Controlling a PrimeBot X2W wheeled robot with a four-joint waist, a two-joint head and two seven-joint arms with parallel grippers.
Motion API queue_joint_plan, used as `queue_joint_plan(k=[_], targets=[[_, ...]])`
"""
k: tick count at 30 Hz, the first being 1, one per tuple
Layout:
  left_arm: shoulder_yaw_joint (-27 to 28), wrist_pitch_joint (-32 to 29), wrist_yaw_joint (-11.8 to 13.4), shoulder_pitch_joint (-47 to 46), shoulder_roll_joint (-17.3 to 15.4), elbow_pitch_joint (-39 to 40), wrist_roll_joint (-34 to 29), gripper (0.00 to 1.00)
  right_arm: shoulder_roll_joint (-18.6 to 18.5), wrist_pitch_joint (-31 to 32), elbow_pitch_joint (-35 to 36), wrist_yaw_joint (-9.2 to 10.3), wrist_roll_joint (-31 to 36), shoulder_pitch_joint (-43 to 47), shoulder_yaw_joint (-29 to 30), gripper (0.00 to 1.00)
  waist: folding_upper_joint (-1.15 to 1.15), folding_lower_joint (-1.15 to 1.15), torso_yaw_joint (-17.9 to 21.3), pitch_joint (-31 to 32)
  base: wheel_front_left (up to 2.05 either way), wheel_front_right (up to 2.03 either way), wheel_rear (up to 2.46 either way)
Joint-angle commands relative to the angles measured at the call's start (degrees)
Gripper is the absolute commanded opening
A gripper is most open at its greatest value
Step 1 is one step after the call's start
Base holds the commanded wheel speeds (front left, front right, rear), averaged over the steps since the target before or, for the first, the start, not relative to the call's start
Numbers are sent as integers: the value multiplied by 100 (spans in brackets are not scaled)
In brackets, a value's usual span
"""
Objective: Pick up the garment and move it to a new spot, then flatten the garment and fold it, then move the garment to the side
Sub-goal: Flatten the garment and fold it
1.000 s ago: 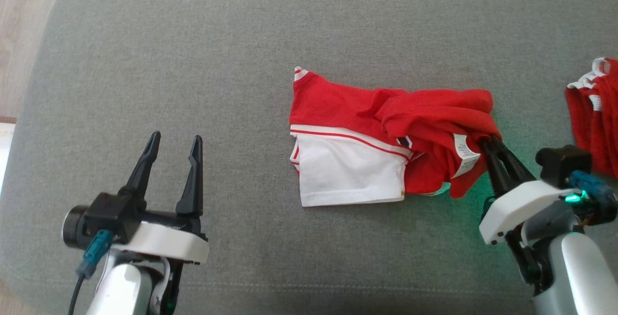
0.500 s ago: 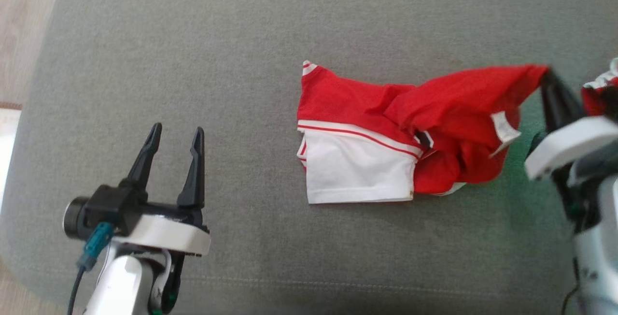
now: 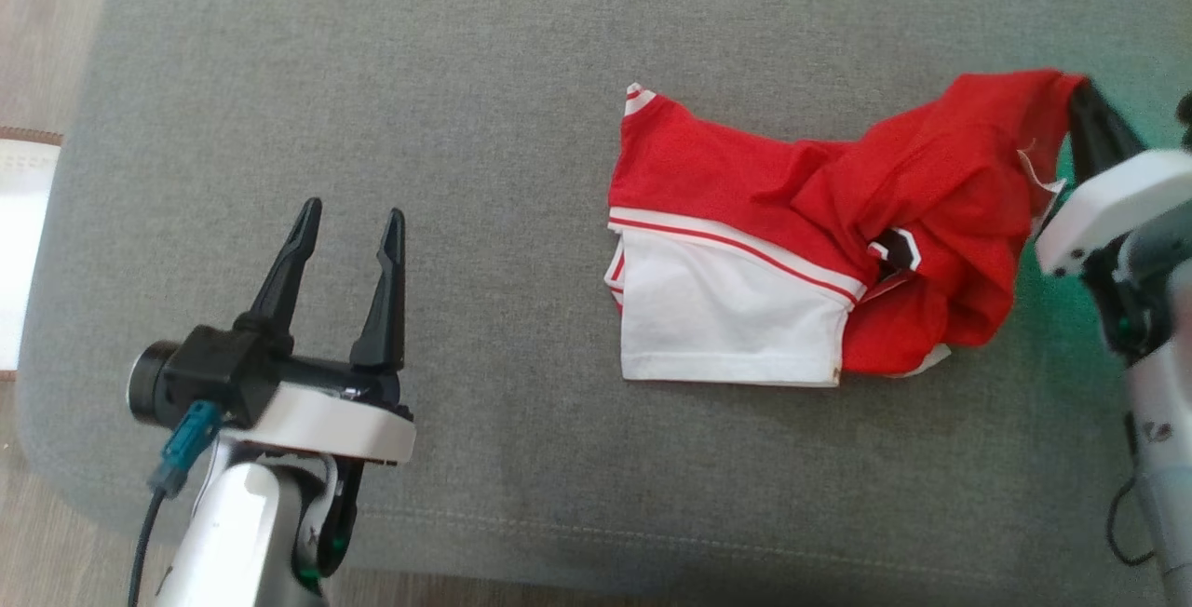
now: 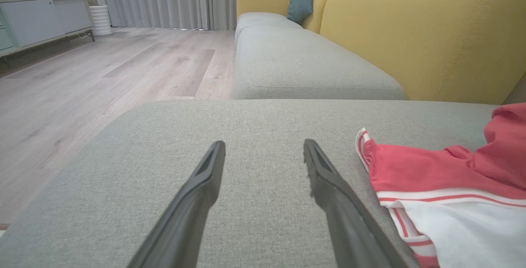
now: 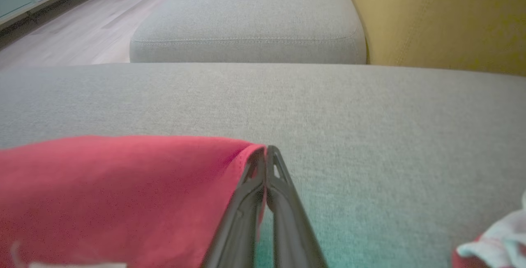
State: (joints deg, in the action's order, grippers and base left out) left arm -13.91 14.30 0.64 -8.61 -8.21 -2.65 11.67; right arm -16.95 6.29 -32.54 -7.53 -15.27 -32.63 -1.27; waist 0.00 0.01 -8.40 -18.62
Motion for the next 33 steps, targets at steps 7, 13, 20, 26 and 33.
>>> queue_joint_plan(k=[7, 13, 20, 26, 33], targets=[[305, 69, -49, -151, -35, 108, -85, 100, 78, -836, -433, 4, -124, -109, -49, 100, 0, -1, 140, 108, 0, 0, 0], [339, 70, -25, -14, -23, 59, -142, 100, 146, -1357, -58, 4, -100, 264, 131, 100, 0, -1, 317, 394, 0, 0, 0], [368, 70, 26, 207, -55, 45, -167, 100, 484, -1406, 1461, 4, 272, 1305, 396, 100, 0, -1, 478, 709, 0, 0, 0], [371, 70, 50, 356, -111, 54, -165, 100, 1017, -940, 2869, 4, 571, 2395, 451, 100, 0, -1, 542, 856, 0, 0, 0], [355, 29, 90, 455, -163, 75, -153, 100, 1298, -576, 3663, 4, 604, 3126, 374, 100, 0, -1, 598, 939, 0, 0, 0]])
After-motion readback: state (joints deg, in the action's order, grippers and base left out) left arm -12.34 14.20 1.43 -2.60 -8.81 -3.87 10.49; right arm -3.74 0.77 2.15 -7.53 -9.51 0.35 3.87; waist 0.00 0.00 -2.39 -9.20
